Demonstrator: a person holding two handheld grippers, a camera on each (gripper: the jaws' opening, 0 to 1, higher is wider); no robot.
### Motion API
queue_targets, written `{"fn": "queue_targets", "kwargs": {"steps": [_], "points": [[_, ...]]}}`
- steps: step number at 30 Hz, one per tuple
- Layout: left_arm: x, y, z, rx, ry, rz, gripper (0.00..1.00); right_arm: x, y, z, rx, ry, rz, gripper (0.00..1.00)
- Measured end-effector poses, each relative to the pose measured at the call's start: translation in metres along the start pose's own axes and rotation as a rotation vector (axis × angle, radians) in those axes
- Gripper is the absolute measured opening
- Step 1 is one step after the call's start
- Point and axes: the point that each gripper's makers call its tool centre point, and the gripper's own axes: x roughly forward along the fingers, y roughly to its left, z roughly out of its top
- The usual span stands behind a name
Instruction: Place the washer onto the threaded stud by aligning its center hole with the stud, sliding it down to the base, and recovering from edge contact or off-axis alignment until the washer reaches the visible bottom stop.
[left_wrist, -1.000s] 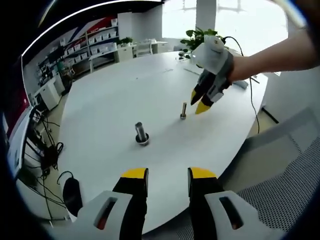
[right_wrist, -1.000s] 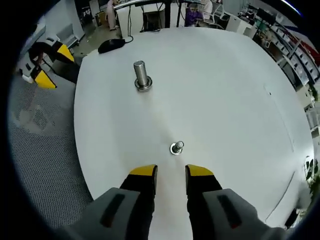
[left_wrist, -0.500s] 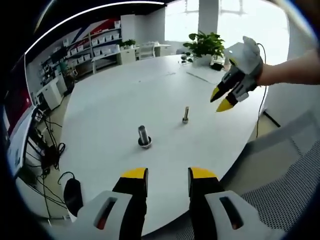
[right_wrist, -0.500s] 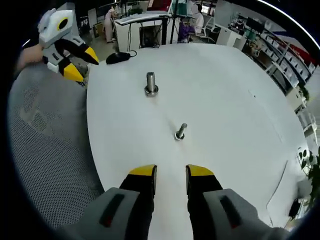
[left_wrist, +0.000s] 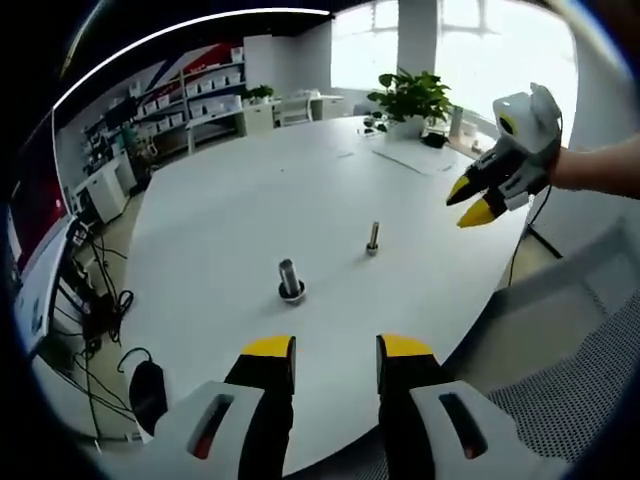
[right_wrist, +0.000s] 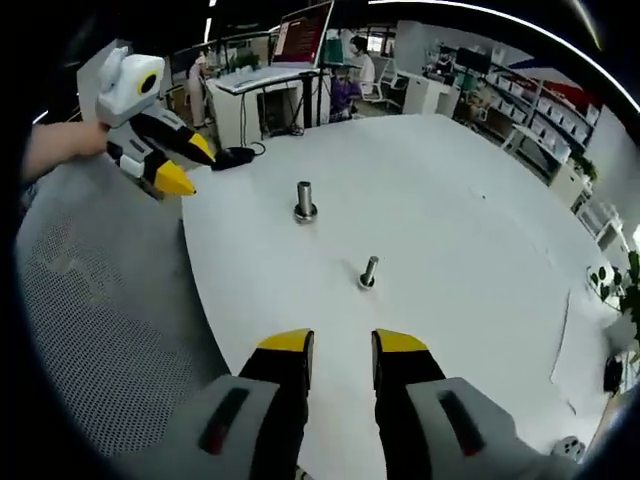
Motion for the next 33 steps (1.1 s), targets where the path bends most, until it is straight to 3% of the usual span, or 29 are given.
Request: {"fn": "queue_targets", "kwargs": {"steps": [11, 17, 24, 33], "points": [[-0.002, 0.002, 0.009, -0.014, -0.042, 0.0, 0.31, -0.021, 0.008, 0.026, 0.194, -0.168, -0.052, 0.26], [-0.004, 0.008, 0.015, -0.025, -0.075, 0.01, 0.31, -0.029, 0.01, 0.047, 0.252, -0.272, -0.09, 0.28], [-0.01, 0.009, 0.024, -0.045, -0.118, 0.022, 0.31, -0.03, 0.018, 0.051, 0.313, -0.284, -0.086, 0.28], [-0.009, 0.01, 0.025, -0.059, -0.128, 0.02, 0.31, -0.037, 0.0, 0.038, 0.373, -0.263, -0.214, 0.34]]}}
